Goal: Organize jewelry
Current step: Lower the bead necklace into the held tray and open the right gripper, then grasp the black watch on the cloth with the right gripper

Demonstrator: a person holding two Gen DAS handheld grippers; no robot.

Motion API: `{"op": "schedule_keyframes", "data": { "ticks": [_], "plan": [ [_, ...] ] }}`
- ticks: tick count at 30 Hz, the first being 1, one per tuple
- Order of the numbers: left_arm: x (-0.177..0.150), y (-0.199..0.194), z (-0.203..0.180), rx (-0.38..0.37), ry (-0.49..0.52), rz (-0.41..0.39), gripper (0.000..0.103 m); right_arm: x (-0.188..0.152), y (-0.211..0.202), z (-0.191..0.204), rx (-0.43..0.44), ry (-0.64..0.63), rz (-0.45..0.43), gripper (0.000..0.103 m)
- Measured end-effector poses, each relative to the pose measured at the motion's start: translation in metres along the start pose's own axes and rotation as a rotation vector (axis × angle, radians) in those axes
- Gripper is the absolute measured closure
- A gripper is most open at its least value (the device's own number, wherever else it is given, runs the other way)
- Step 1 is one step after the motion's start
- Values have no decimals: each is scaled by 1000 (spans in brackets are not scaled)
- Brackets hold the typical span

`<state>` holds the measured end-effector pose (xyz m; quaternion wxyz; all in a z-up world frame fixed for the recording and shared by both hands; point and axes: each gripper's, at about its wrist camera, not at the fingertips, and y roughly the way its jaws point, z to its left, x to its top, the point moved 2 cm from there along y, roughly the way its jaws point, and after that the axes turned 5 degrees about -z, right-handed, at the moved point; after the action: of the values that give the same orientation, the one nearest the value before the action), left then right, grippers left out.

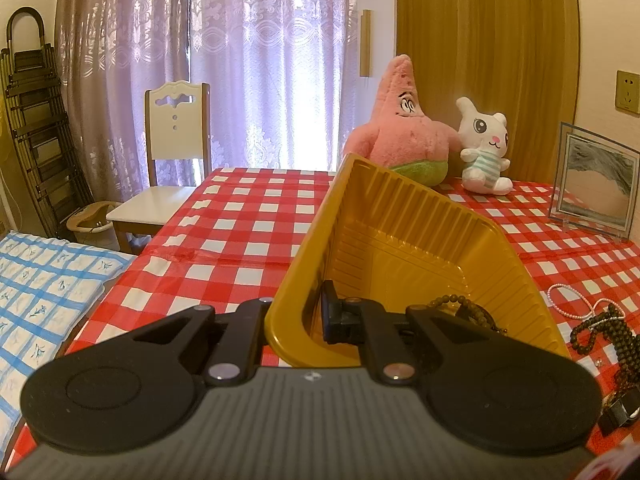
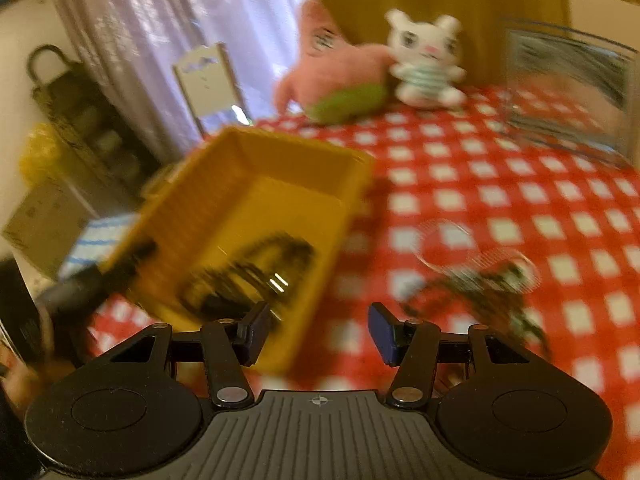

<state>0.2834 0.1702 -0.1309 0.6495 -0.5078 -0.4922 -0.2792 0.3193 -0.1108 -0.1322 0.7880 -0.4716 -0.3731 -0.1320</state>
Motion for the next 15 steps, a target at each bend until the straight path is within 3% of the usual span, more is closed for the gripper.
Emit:
{"op": "schedule_keyframes", "data": {
  "ticks": [7,15],
  "plan": [
    [0,0,0,1,5,-2,94,-38,-20,-38,-111,45,90,49],
    [-1,-1,0,3,11,-3,94,-55,-26,-42,-138,31,108,49]
  ]
}}
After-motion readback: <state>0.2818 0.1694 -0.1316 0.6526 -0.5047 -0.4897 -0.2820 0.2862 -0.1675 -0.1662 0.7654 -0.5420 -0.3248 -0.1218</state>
